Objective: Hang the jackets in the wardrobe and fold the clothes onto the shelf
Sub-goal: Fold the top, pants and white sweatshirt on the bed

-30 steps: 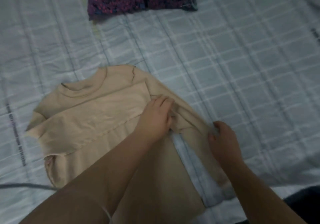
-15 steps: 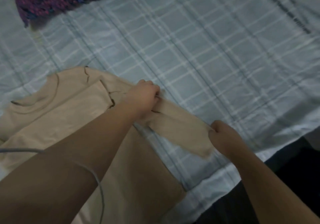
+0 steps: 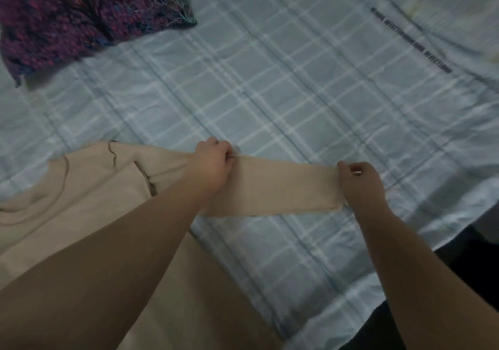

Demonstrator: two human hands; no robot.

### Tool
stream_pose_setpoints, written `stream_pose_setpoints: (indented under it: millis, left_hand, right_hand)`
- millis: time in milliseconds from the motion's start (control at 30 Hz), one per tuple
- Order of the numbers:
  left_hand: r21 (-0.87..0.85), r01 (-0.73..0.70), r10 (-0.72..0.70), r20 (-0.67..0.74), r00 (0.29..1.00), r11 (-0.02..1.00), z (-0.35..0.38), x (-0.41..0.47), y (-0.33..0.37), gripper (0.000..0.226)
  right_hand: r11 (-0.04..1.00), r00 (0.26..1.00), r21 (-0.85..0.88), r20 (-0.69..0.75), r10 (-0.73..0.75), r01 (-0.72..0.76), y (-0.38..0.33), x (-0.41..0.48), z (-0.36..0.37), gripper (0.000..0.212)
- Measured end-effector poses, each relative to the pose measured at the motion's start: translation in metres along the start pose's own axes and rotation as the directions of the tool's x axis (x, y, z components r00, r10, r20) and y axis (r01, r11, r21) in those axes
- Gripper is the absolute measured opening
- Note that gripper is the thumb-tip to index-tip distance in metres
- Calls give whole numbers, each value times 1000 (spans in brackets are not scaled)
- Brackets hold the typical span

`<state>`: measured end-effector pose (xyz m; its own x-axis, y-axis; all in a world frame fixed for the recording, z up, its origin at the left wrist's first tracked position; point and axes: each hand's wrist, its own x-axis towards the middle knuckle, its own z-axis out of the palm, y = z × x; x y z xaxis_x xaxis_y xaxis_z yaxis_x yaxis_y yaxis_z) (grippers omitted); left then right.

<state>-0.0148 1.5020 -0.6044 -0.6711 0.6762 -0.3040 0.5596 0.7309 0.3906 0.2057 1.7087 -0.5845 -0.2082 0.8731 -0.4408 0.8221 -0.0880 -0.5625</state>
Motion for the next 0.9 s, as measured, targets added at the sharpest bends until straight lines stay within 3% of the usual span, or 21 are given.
stream_pose_setpoints:
  millis: [100, 200, 267, 400, 667, 800, 900]
  left_hand:
    - [0, 0, 0, -23, 1000, 1000, 6, -2, -1, 14]
    - [-41, 13, -15, -67, 998, 999, 6, -2, -5, 14]
    - [-51, 16, -20, -78, 997, 999, 6, -5, -6, 15]
    - [-42, -4, -2, -130, 992, 999, 9, -6, 2, 14]
    - [-87, 40, -53, -154, 987, 995, 20, 0, 15, 12]
    - [-107, -34, 13, -194, 981, 994, 12, -15, 26, 36]
    - [-386, -32, -30, -153, 988, 922, 8, -35, 49, 23]
  right_hand:
    - [994, 994, 44, 40, 100, -102, 5, -6, 4, 39]
    - [999, 994, 0, 97, 50, -50, 15, -20, 6, 29]
    - [1000, 998, -16, 58, 11, -10, 17, -30, 8, 18]
    - [998, 997, 45, -67, -32, 35, 17, -41, 4, 19]
    - [978, 998, -205, -28, -56, 49, 43, -32, 1, 18]
    - [991, 994, -101, -49, -98, 93, 27, -45, 0, 15]
    - [987, 987, 45, -46, -152, 155, 4, -66, 2, 7]
